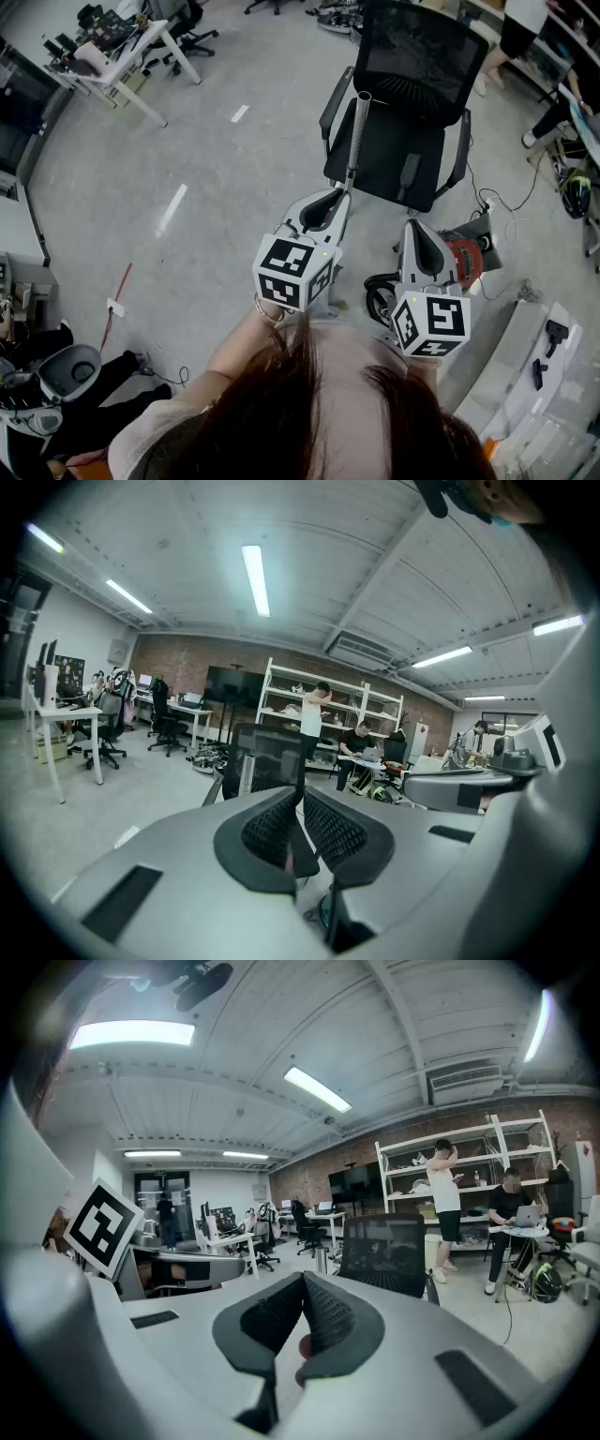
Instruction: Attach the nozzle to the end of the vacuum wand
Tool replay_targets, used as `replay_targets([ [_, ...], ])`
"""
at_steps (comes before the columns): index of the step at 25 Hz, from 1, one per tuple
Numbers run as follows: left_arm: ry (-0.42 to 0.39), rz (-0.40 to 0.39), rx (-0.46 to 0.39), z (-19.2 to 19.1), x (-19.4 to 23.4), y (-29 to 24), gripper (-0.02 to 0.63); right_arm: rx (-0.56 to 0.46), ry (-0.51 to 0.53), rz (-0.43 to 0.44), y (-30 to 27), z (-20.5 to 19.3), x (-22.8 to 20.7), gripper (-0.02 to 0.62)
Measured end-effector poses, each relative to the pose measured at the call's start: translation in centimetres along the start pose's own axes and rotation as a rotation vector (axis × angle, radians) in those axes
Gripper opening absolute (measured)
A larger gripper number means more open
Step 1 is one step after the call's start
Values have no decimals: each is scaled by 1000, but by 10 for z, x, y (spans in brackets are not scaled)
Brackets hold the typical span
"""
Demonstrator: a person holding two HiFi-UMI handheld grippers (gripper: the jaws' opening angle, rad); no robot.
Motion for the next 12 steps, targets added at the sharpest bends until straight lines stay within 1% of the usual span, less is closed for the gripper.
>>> replay_targets([
  [9,-4,-8,7,12,11,-18,38,-12,-20,24,-16,3,-3,25],
  [12,-5,-15,13,16,16,-23,38,-11,-30,19,-22,5,-3,25],
])
Point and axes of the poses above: the fingertips, and each gripper's own axes: y backward along the fingers, x to its left, z out of its top, the point moved 6 cm from there along y, backward along the fingers, and after that the axes turned 14 degrees about y, right-handed, at the moved point
